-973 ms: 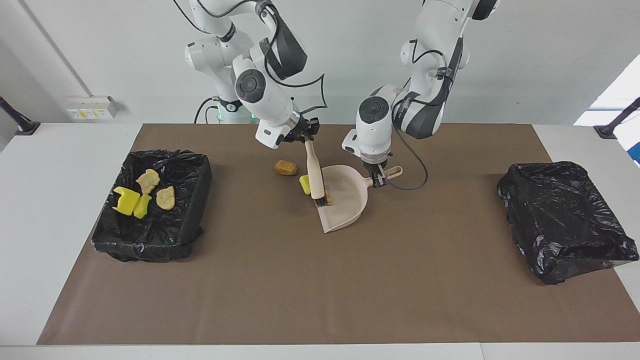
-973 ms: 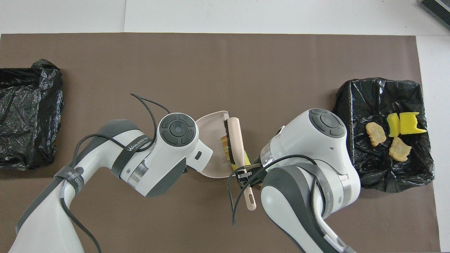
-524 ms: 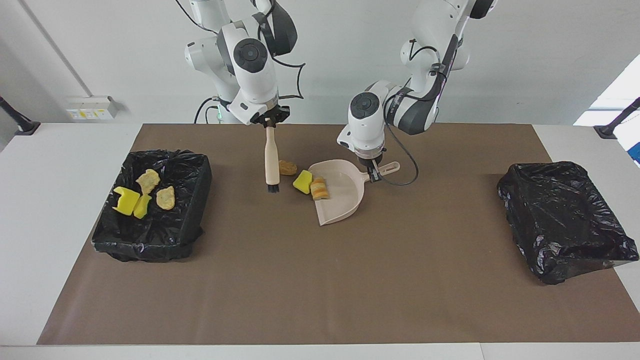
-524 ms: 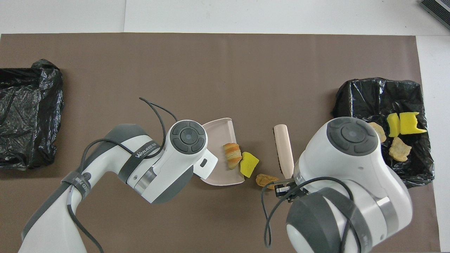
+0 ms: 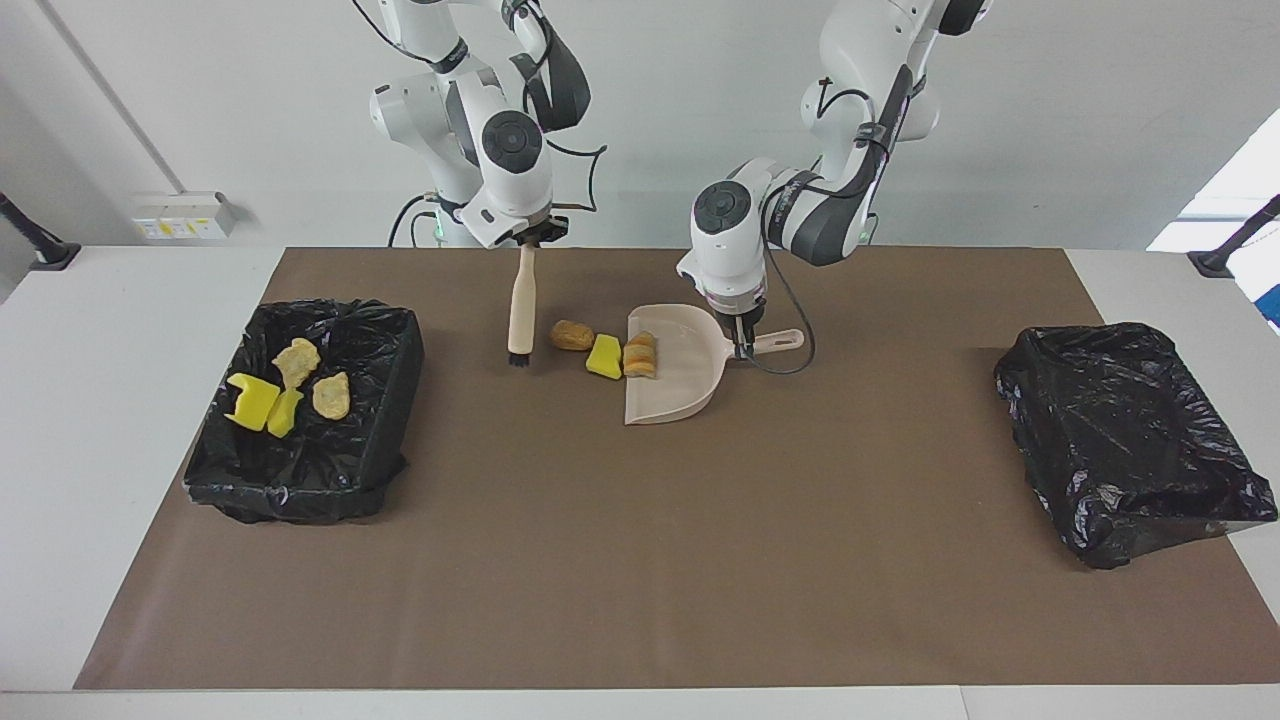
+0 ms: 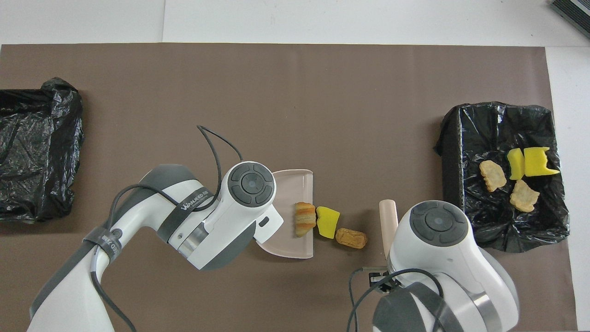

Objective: Sweep and dump trash in bin
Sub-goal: 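Sweep the scraps into the dustpan with the brush in the right gripper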

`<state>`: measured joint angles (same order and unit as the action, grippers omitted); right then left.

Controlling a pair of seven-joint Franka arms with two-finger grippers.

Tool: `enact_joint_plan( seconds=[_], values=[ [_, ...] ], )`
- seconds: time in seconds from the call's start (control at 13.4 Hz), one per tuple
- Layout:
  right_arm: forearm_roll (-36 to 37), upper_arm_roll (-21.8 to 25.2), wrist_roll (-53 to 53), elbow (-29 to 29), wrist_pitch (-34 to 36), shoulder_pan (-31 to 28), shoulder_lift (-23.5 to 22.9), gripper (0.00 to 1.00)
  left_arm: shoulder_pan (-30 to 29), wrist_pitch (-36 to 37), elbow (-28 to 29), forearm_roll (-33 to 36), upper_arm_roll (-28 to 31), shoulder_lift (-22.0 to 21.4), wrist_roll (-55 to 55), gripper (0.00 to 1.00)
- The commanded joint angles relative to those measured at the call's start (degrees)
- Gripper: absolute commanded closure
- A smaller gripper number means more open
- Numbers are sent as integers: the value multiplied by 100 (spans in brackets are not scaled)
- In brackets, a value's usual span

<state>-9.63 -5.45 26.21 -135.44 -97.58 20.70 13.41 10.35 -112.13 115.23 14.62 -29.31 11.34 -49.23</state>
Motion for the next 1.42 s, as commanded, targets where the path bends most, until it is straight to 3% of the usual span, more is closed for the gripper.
enact_joint_plan(
  seconds=[0.0,0.3,0.82,1.05,1.35],
  values=[
    [-372,-17,-274,-281,-648,-22,-67,100,125,25,281,93,31,-255,-122,100],
    [-1469,-26,-828,-220,-1139,-13,-348,100,116,-10,307,85,22,-246,-122,100],
    [-3017,-70,-846,351,-1641,602,-664,100,55,-89,325,67,22,-238,-131,100],
    [-2643,-9,-776,606,-1231,638,-542,100,54,-133,360,67,31,-238,-105,100],
    [-782,-52,-66,887,-343,611,-348,100,19,-107,342,49,83,-229,-8,100]
  ],
)
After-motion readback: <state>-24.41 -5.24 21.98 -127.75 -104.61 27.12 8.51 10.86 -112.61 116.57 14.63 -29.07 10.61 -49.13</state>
